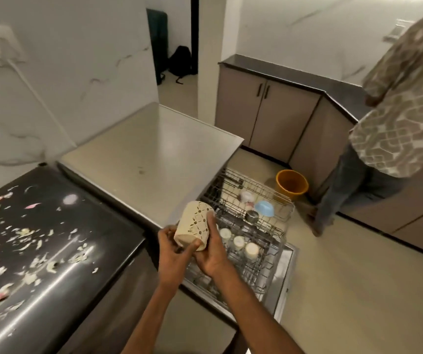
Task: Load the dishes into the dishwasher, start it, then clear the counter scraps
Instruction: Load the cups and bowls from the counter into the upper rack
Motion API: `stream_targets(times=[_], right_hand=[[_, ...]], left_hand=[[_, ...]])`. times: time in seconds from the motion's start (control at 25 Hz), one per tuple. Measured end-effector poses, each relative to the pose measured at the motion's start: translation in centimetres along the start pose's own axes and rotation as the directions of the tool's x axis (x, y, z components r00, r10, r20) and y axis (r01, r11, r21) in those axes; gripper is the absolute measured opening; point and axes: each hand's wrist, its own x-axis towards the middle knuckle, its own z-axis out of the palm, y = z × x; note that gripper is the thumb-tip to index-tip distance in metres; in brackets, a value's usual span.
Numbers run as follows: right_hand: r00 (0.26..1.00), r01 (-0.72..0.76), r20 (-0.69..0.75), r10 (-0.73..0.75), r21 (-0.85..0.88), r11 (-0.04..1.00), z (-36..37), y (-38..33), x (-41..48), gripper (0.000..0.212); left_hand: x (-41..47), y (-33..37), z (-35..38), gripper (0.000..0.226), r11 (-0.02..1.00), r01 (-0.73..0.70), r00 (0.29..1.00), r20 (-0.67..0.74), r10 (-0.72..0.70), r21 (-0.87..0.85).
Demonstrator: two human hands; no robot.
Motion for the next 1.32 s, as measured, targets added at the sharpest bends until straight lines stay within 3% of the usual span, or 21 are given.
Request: stream_targets(times=[0.16, 0.28, 0.44, 0.56, 0.68, 0.8, 0.96, 1.08, 1.32], right_hand=[[0.995, -0.100, -0.002, 0.100, -0.026, 0.995, -3.6, -4.8, 2.1, 0.058], [0.981, -0.187, -0.049, 0.189, 0.045, 0.981, -6.1, -7.3, 3.0, 0.062], [0.931, -0.329, -0.160, 0.328, 0.017, 0.944, -9.4, -9.2, 3.1, 0.063], [0.919, -0.321, -0.256, 0.300, -0.045, 0.946, -12.1, -10.1, 3.5, 0.044], [0.946, -0.246, -0.234, 0.223, -0.077, 0.966, -16.0, -8.6, 2.9, 0.052], [0.937, -0.283, -0.287, 0.201, -0.280, 0.917, -20.3, -6.1, 2.4, 0.067], [0.898, -0.327, -0.435, 0.070, -0.552, 0.767, -24.1, -2.8, 2.5, 0.051], [0.837, -0.414, -0.545, 0.042, -0.582, 0.700, -26.1, -0.1, 3.8, 0.041], [0.693, -0.514, -0.720, -0.040, -0.532, 0.673, -29.2, 2.5, 7.4, 0.033]], left_hand=[[3.2, -0.1, 4.4, 0.076, 0.997, -0.003, 0.998, 0.068, -0.002, 0.082], [5.5, -0.8, 7.6, 0.094, 0.991, 0.041, 0.993, 0.105, -0.054, 0.128], [7.4, -2.4, 10.5, 0.095, 0.966, 0.137, 0.979, 0.118, -0.165, 0.221], [8.8, -4.8, 12.3, 0.096, 0.927, 0.222, 0.955, 0.123, -0.269, 0.301], [9.9, -8.5, 13.4, 0.088, 0.869, 0.313, 0.907, 0.151, -0.393, 0.382], [11.3, -12.5, 14.2, 0.067, 0.775, 0.382, 0.797, 0.245, -0.552, 0.504], [12.4, -17.2, 14.1, 0.055, 0.657, 0.428, 0.581, 0.367, -0.726, 0.621], [14.0, -20.6, 13.9, 0.064, 0.584, 0.357, 0.441, 0.419, -0.794, 0.729], [17.3, -26.9, 15.7, 0.068, 0.550, 0.241, 0.266, 0.491, -0.830, 0.799]])
